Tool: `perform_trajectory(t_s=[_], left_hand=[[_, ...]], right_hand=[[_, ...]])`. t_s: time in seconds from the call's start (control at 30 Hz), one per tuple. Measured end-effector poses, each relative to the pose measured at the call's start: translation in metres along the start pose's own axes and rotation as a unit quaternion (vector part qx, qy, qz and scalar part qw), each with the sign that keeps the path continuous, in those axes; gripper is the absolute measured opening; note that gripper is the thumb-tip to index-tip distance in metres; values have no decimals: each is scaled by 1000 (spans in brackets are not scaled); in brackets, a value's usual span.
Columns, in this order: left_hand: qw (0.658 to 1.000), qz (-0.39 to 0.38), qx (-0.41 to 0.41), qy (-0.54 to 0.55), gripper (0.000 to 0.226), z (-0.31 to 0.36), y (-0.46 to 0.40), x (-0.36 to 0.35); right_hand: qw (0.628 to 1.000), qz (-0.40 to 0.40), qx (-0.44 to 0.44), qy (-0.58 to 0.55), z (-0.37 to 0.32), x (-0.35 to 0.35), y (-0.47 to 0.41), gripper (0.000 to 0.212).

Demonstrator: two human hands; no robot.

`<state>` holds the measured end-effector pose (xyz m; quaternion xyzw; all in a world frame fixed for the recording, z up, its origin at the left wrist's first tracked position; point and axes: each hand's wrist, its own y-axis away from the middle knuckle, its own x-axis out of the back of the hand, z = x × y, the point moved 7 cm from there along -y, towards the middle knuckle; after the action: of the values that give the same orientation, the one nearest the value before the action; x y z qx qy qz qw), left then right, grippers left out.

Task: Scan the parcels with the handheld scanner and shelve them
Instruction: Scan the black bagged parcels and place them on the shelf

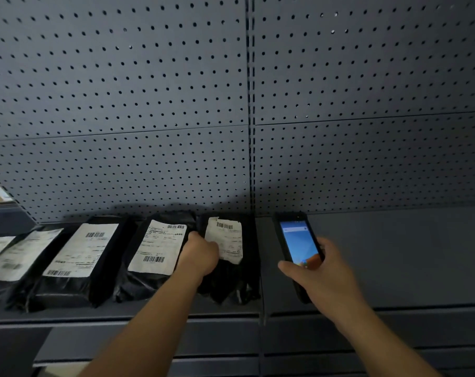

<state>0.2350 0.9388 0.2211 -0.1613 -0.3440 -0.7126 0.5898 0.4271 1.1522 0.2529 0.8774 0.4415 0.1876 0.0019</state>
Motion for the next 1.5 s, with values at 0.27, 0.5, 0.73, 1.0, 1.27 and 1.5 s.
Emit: perform_trajectory(t_s=[0.27,0.5,0.73,1.0,1.27,1.5], left_hand=[[990,48,-83,-103,75,22,16,15],[981,66,-114,-142,60,15,52,20],[961,135,-110,-213,58,-15,95,45],[949,211,-20,-232,56,-92,129,125],[934,270,19,-232,55,-180,159,232],[924,290,68,-240,56,-294,192,324]], right_hand=[[999,-35,12,15,7,4,1,89],[996,-78,27,29,7,-7,-2,79],[987,-142,63,50,-13,-51,-2,73],[964,-216,125,92,-59,-132,35,88],[939,-274,173,117,-105,-253,114,77],[908,-346,195,130,-126,-381,204,83]])
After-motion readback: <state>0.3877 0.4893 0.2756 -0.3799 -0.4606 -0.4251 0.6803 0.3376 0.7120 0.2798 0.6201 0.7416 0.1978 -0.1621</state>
